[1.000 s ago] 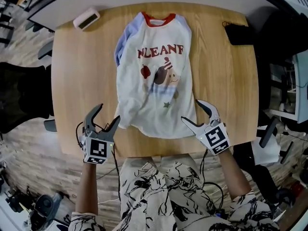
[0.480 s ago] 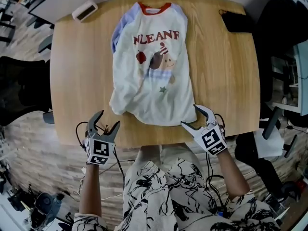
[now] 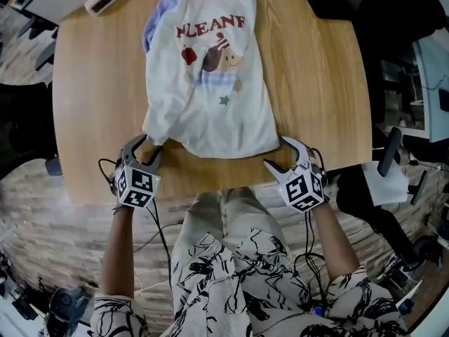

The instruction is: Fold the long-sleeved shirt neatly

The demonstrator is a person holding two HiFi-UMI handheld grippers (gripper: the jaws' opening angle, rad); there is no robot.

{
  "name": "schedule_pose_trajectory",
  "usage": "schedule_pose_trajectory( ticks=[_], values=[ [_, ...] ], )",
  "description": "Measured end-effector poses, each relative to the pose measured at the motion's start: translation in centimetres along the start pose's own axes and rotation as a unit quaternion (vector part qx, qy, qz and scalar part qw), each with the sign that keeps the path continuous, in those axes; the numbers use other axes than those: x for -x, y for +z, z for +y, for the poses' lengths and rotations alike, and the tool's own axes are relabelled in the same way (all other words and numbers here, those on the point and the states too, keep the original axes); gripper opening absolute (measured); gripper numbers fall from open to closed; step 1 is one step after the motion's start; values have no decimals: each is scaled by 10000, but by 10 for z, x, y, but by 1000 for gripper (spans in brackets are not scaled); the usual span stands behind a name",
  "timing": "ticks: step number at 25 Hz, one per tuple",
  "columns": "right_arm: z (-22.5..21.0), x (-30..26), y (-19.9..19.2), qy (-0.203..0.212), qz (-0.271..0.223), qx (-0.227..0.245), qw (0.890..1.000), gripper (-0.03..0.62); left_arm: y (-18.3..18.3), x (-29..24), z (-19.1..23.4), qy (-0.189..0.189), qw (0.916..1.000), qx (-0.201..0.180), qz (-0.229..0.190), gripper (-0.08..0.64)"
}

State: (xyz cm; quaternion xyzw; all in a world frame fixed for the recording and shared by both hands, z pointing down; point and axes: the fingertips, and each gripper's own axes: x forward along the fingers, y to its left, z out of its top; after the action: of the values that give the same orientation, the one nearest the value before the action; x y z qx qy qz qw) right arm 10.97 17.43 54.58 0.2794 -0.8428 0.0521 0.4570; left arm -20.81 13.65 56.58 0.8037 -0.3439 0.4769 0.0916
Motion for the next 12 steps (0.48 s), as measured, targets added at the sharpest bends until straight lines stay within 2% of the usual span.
schedule_pose_trajectory(
  ticks=[2,4,5,10,12],
  values=[
    [-2,-7,-10,74,183,121,9997,312,1,-3,4,134,9999,-43,10,200],
    [-4,-10,-15,108,200,90,9997,288,4,2,16,475,9988,72,-59,50],
    [-7,-10,-16,80,158,23,9998,235,6,5,20,552,9982,214,-138,20],
    [-19,-7,-10,-112,-100,-365,9992,32,6,30,29,557,9939,882,-358,14],
    [-25,0,-5,-222,-305,-557,9977,23,5,45,30,594,9912,1097,-438,14]
  ],
)
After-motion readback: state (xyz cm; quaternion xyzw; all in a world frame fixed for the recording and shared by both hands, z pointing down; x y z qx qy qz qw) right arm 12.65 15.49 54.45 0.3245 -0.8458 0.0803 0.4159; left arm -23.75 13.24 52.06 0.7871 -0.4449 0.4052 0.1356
